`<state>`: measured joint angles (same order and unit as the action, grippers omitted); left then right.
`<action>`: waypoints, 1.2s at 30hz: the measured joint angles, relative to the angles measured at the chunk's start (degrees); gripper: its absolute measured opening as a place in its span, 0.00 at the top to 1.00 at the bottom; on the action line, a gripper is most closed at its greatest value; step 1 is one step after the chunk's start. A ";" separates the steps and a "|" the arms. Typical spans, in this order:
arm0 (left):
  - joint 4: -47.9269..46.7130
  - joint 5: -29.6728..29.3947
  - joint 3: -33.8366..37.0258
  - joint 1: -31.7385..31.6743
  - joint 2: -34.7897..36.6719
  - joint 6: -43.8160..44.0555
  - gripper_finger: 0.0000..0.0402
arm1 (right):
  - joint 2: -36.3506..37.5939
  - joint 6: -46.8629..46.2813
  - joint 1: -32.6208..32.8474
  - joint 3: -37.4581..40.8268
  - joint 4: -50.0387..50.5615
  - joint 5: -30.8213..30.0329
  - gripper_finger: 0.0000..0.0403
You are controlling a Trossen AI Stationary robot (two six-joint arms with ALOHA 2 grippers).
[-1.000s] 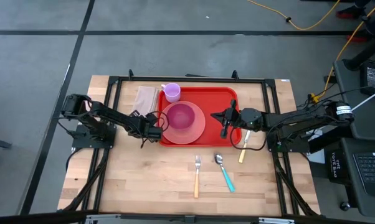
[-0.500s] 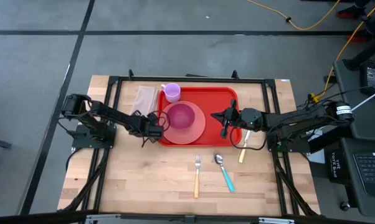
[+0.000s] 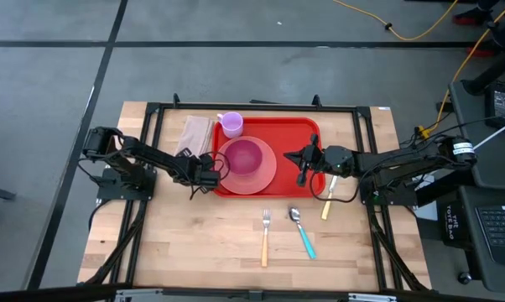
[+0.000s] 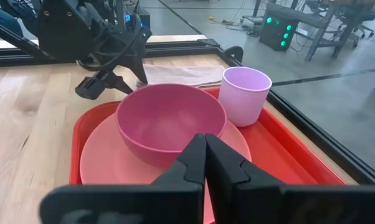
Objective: Set up tray
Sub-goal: Put the brown table napkin on the red tray to the right of the pink plate
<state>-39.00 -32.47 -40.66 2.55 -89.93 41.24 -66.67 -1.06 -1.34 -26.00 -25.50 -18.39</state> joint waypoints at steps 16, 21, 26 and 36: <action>-0.02 -2.52 0.00 -0.02 0.02 0.98 0.55 | 0.00 -0.04 0.00 0.00 0.04 0.00 0.98; -0.20 -1.88 0.00 -0.02 0.04 1.70 0.55 | 0.00 0.00 0.00 0.00 0.06 0.00 0.98; -0.22 -2.40 0.01 -0.05 0.04 2.95 0.55 | 0.00 0.00 0.00 0.00 0.13 0.00 0.98; -2.27 -2.48 0.76 -0.07 -0.12 3.13 0.55 | 0.00 -0.16 0.00 0.00 0.09 0.24 0.98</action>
<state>-41.27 -34.96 -39.91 2.48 -90.05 44.36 -66.67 -1.22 -1.34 -26.00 -25.41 -18.16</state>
